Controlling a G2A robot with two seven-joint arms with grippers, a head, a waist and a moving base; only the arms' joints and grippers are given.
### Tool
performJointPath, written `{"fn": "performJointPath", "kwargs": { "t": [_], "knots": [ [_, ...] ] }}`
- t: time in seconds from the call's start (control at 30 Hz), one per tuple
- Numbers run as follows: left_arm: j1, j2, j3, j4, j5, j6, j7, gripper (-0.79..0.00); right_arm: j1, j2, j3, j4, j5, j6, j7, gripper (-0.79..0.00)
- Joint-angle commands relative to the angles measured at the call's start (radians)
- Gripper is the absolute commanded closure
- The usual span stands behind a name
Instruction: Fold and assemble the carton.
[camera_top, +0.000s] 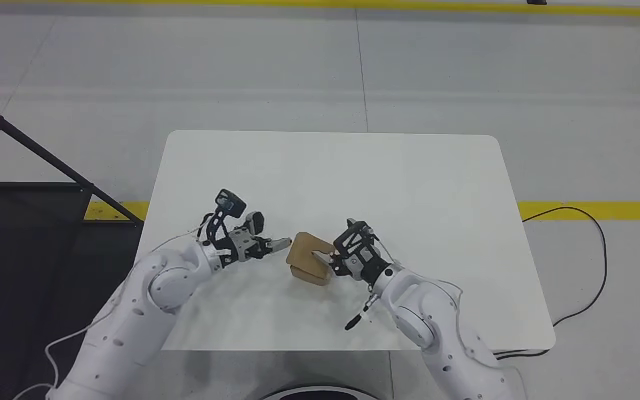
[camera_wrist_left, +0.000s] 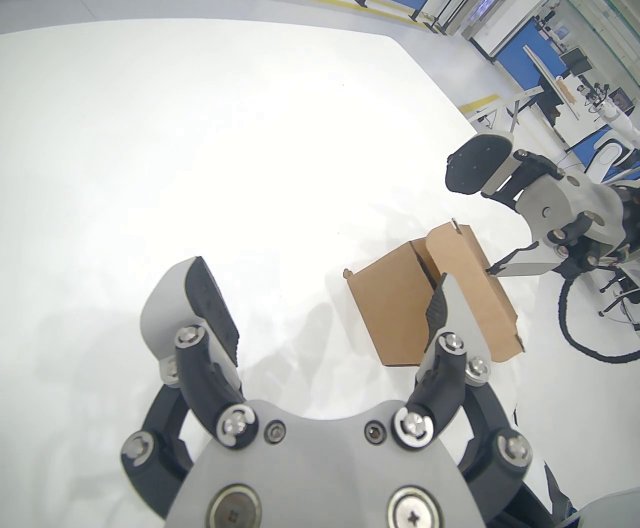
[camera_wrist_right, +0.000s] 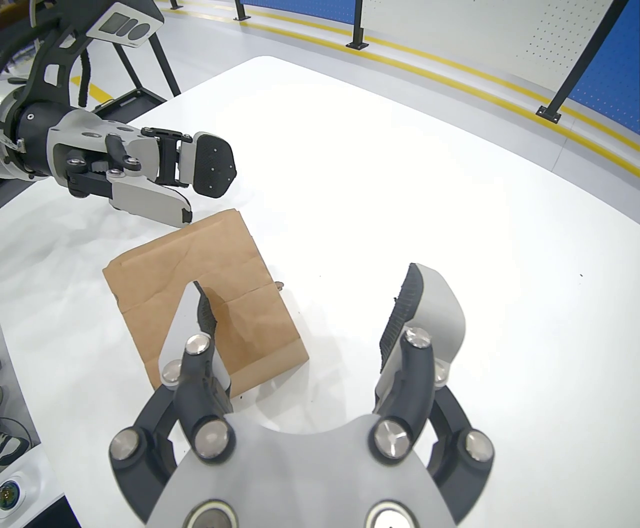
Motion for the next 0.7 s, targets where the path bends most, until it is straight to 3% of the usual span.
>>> {"fn": "performJointPath", "kwargs": {
  "t": [0.0,0.67],
  "knots": [
    [0.002,0.001,-0.004,-0.003,0.014,-0.012,0.012,-0.785,0.0,0.0,0.001,0.001,0.0,-0.001,-0.001,-0.711],
    [0.013,-0.004,0.023,-0.03,0.143,-0.033,0.046,-0.785,-0.002,-0.001,0.003,0.0,-0.002,-0.006,-0.003,-0.711]
  ]
}}
